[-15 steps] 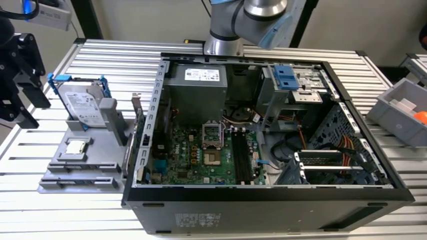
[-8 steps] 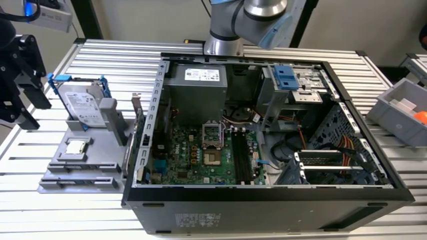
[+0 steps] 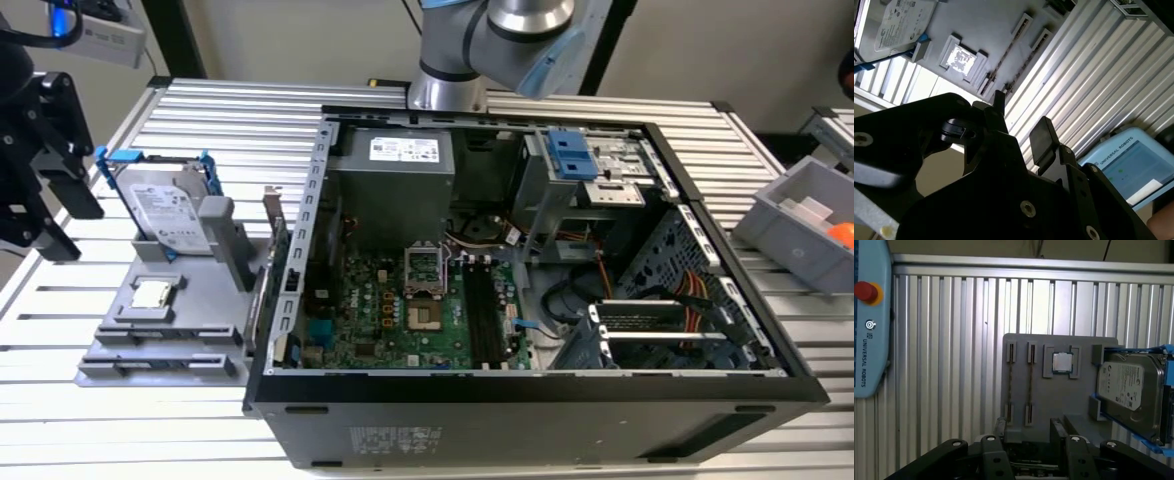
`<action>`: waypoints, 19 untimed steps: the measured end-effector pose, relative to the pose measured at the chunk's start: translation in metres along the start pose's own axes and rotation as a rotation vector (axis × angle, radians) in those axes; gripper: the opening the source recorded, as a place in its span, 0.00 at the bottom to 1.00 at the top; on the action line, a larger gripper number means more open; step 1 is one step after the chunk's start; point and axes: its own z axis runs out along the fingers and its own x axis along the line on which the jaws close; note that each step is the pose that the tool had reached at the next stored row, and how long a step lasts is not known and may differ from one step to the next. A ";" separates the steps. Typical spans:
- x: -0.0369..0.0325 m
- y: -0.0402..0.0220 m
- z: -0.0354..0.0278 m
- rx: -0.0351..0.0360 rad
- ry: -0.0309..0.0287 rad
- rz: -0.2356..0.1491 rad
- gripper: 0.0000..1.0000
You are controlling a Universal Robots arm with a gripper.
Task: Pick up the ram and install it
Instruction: 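Pick up the ram and move it above insertion slot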
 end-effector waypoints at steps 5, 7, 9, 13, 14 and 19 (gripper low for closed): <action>0.0000 0.0000 0.0014 0.0001 -0.0001 0.000 1.00; 0.0000 0.0000 0.0018 0.0000 0.0000 0.000 1.00; 0.0000 0.0000 0.0023 0.0000 0.0000 0.000 1.00; 0.0000 0.0000 0.0032 0.0000 0.0000 0.000 1.00; 0.0000 0.0000 0.0035 0.0000 0.0000 0.000 1.00; 0.0000 0.0000 0.0049 0.0000 0.0000 0.000 1.00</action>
